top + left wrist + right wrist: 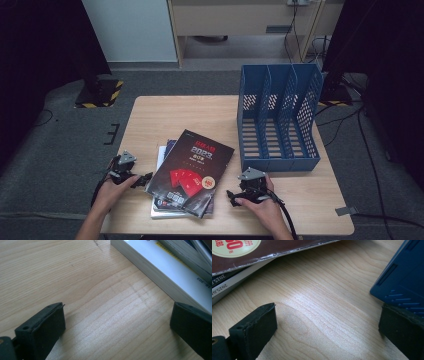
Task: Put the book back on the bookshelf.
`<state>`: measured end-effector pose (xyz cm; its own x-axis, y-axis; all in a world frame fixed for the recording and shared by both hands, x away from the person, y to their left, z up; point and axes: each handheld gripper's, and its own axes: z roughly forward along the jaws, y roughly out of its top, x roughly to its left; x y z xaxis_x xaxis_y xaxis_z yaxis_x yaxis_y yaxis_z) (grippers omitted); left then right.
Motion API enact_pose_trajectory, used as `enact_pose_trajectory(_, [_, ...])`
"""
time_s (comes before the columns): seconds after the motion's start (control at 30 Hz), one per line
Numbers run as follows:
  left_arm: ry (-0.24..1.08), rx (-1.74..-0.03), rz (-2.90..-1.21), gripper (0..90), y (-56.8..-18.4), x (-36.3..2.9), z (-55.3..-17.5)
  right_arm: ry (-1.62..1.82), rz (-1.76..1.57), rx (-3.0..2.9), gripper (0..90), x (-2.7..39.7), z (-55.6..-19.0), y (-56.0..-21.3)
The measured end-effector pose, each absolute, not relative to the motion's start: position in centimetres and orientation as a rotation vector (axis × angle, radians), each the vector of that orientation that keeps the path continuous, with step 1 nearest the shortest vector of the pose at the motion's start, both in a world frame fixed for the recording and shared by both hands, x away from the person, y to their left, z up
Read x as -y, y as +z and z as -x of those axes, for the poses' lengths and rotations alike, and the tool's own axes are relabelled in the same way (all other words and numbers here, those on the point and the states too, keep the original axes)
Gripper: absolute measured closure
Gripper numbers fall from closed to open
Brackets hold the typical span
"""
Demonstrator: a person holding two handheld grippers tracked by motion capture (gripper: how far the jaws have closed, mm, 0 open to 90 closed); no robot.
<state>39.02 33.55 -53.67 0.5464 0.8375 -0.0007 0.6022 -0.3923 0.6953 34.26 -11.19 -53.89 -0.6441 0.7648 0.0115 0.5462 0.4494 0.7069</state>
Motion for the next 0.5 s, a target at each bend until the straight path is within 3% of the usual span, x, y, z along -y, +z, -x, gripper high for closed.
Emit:
enact_pose_trajectory(0.27, [0.461, -1.145, -2.148, 0.0, -53.5, -33.2, -38.9, 0.999, -1.128, -2.394, 2.1, 11.2, -34.2, -53.9])
enact_pose_trajectory(0.33, [0.45, -1.134, -2.158, 3.4, -53.3, -33.1, -38.9, 1.001, -1.126, -2.394, 2.5, 11.2, -34.1, -53.9])
enact_pose_trajectory(0.43, [0.476, -1.132, -2.137, 5.7, -52.5, -33.2, -38.7, 1.021, -1.114, -2.382, 11.2, 11.3, -33.8, -53.8])
enact_pose_trajectory(0.5, [0.5, -1.146, -2.099, 7.6, -51.8, -33.4, -38.5, 1.042, -1.102, -2.377, 11.9, 11.4, -33.6, -53.6])
